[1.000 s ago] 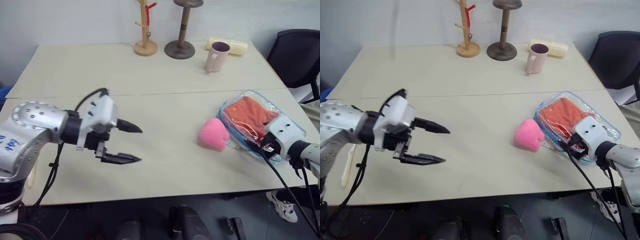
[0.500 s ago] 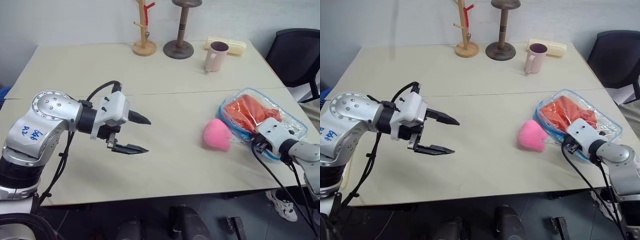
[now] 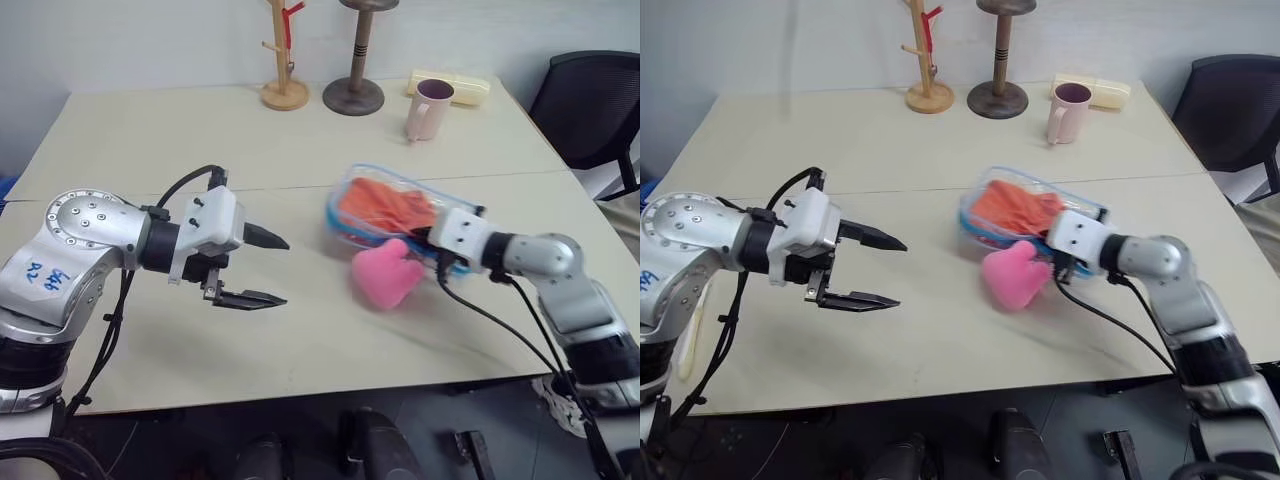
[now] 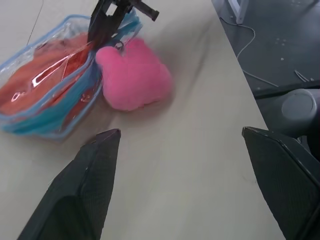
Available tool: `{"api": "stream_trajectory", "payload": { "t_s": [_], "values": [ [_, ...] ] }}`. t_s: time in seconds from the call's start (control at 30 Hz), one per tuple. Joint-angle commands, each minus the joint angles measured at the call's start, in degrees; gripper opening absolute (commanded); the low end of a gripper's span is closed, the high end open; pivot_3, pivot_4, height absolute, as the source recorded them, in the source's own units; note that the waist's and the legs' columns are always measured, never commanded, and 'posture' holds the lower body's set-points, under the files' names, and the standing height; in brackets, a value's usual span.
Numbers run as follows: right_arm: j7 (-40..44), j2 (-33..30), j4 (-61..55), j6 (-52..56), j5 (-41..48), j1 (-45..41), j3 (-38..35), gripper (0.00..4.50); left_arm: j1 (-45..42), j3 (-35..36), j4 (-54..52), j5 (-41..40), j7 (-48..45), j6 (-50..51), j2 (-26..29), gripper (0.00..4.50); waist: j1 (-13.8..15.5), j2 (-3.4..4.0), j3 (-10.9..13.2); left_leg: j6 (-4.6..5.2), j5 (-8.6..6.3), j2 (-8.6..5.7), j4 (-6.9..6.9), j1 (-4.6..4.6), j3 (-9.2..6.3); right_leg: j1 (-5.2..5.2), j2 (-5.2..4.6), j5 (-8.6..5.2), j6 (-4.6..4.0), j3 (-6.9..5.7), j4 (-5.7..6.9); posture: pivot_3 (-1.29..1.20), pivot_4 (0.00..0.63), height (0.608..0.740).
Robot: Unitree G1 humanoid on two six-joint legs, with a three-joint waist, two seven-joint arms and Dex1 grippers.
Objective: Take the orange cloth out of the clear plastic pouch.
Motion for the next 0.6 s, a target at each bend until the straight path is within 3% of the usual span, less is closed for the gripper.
{"api": "stream_trajectory", "payload": {
  "t_s": [0.03, 0.27, 0.47, 0.5, 0.6],
  "values": [
    [3.7, 4.3, 3.0, -5.2, -0.1, -4.5, 3.4, 0.02, 0.6, 3.0, -2.8, -2.0, 0.8, 0.7, 1.0, 4.09, 0.2, 0.00, 0.0, 0.01, 0.00, 0.00, 0.00, -0.01, -0.01, 0.00, -0.01, 0.00, 0.00, 0.00, -0.01, 0.00, 0.150, 0.740],
    [2.4, 13.8, 15.0, -19.0, -8.0, -7.5, 12.0, 0.02, 4.3, 6.4, -7.5, -5.7, 2.6, 4.2, 2.4, 4.09, 0.3, 0.00, 0.0, 0.04, -0.02, 0.00, 0.03, -0.09, -0.13, -0.01, -0.07, 0.00, 0.00, -0.09, -0.03, 0.00, 0.150, 0.740],
    [-2.3, 17.6, 25.6, -21.0, -11.8, -11.6, 11.7, 0.02, 6.1, 8.1, -8.9, -7.1, 4.2, 5.4, 3.8, 4.09, -0.8, 0.00, 0.0, 0.03, -0.02, 0.03, 0.17, -0.03, -0.13, 0.02, -0.06, 0.00, -0.01, -0.06, 0.16, 0.00, 0.150, 0.740],
    [-2.2, 17.8, 26.2, -20.2, -11.7, -11.9, 11.4, 0.61, 6.2, 8.2, -8.9, -7.1, 4.3, 5.4, 3.9, 4.09, -1.0, 0.00, 0.0, 0.03, -0.01, 0.03, 0.21, -0.03, -0.14, 0.02, -0.06, 0.00, -0.02, -0.07, 0.21, 0.00, 0.150, 0.740],
    [-2.0, 18.4, 26.1, -18.6, -10.8, -12.5, 10.4, 1.53, 6.2, 7.9, -8.7, -7.1, 4.6, 5.3, 3.9, 4.09, -1.1, 0.00, 0.0, 0.03, -0.01, 0.04, 0.23, -0.03, -0.15, 0.02, -0.06, -0.01, -0.03, -0.06, 0.24, 0.00, 0.150, 0.740]
  ]
}}
